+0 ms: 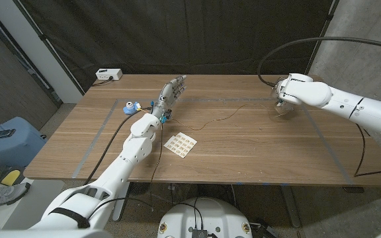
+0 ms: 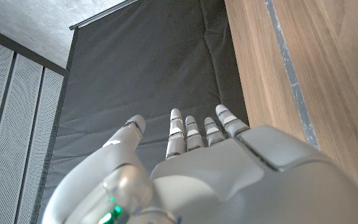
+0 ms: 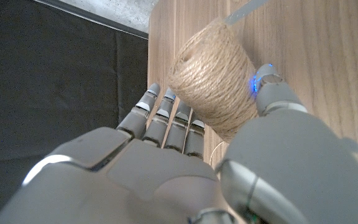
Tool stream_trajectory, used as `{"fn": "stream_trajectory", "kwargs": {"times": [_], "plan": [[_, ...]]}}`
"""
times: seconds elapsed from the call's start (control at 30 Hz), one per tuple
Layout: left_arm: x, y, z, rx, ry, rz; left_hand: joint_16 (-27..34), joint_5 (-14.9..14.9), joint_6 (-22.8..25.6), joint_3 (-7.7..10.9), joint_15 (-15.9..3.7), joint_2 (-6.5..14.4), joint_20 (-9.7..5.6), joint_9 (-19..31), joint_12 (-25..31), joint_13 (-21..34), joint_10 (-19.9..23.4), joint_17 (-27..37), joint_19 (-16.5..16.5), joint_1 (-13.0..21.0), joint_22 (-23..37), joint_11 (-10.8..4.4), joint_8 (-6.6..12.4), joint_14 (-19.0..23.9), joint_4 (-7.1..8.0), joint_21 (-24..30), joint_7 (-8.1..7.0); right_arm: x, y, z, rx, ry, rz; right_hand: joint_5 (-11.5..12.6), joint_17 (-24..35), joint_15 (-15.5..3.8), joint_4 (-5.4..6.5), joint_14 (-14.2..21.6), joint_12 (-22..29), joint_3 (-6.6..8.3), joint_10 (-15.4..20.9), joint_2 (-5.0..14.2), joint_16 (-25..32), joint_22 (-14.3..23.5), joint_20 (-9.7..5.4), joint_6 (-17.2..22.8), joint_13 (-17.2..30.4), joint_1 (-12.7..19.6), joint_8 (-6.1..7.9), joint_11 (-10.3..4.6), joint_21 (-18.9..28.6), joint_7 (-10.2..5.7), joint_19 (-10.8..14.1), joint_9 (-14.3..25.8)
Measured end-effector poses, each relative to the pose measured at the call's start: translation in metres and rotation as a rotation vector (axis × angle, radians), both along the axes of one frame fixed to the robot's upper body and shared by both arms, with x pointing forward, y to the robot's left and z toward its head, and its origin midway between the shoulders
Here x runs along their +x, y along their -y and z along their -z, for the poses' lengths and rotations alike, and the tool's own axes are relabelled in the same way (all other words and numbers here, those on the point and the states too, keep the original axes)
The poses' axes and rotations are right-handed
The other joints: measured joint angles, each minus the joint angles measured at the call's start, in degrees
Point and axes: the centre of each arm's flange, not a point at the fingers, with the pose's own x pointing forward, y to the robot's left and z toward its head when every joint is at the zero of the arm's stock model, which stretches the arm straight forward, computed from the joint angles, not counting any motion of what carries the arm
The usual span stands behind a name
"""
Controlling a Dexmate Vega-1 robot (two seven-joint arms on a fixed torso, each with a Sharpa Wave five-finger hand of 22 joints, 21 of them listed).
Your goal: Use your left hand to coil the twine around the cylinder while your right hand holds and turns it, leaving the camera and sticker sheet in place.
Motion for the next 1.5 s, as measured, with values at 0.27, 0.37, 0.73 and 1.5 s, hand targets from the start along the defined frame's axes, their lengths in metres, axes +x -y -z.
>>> {"fn": "stream_trajectory", "kwargs": {"times": [0.27, 0.37, 0.73, 1.5], "plan": [[0.0, 0.001, -0.002, 0.005, 0.004, 0.006, 0.0, 0.0, 0.0, 0.0, 0.0, 0.0, 0.0, 0.0, 0.0, 0.0, 0.0, 0.0, 0.0, 0.0, 0.0, -0.01, 0.0, 0.0, 0.0, 0.0, 0.0, -0.004, -0.006, -0.006, 0.013, 0.028, -0.02, 0.0, 0.3, -0.21, -0.16, 0.4, 0.0, 0.16, 0.3, 0.01, 0.0, 0.0, 0.1, 0.4, 0.1, 0.7, -0.01, 0.28, 0.0, 0.08, 0.7, 0.0], [0.0, 0.001, -0.003, 0.007, 0.006, 0.007, 0.0, 0.0, 0.0, 0.0, 0.0, 0.0, 0.0, 0.0, 0.0, 0.0, 0.3, 0.0, 0.0, 0.0, 0.0, -0.32, 0.0, 0.0, 0.0, 0.0, 0.0, -0.007, -0.009, -0.009, 0.022, 0.042, -0.029, 0.0, 0.3, -0.01, -0.23, 0.6, 0.4, 0.23, 0.6, -0.07, 0.0, 0.0, 0.1, 0.5, 0.3, 0.8, -0.01, 0.01, 0.0, 0.07, 0.7, 0.0], [0.0, 0.001, -0.006, 0.015, 0.014, 0.017, 0.0, 0.0, 0.0, -0.25, 0.0, 0.2, 0.0, 0.0, 0.0, 0.0, 0.3, 0.0, 0.0, 0.2, 0.0, -0.32, 0.01, 0.0, -0.25, 0.0, 0.0, -0.016, -0.018, -0.013, 0.047, 0.087, -0.052, -0.1, 0.5, -0.33, -0.19, 1.1, 0.4, 0.64, 0.6, -0.16, 0.0, 0.0, 0.11, 0.5, 0.3, 0.9, 0.44, 0.01, 0.0, 0.07, 0.7, 0.3], [-0.005, 0.003, -0.01, 0.024, 0.032, 0.032, 0.0, 0.2, 0.0, 0.01, 0.0, 0.2, 0.0, 0.0, 0.0, 0.0, 0.7, 0.0, 0.0, 0.2, 0.0, -0.32, 0.01, 0.0, -0.49, 0.0, 0.0, -0.033, -0.033, -0.021, 0.091, 0.174, -0.102, 0.1, 0.8, -0.01, -0.22, 2.0, 1.3, 1.18, 1.2, -0.18, 0.0, 0.0, 0.31, 1.0, 0.7, 1.4, 0.43, 0.02, 0.0, 0.18, 1.3, 0.3]]}}
